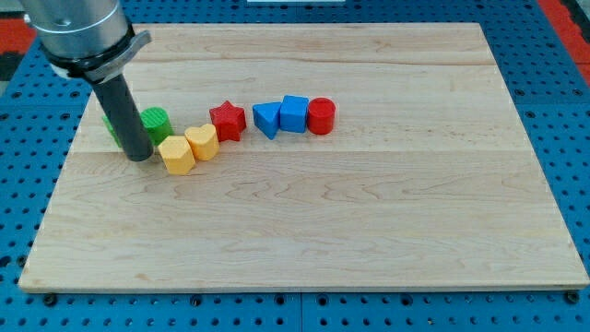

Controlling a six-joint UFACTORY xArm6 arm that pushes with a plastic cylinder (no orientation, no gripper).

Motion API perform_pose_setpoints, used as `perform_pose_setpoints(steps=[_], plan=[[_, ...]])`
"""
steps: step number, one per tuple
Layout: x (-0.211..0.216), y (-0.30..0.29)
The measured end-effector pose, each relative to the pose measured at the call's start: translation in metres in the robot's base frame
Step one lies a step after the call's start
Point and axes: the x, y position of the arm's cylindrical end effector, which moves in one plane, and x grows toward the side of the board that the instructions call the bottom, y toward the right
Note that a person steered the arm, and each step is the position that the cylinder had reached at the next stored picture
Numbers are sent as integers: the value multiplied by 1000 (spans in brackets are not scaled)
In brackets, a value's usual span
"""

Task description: Place your arm to the bottom right of the green star

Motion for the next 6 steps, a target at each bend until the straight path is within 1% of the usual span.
perform_pose_setpoints(steps=[3, 4, 5, 6], plan=[[21, -2], [34, -1], [33, 11], [18, 9]])
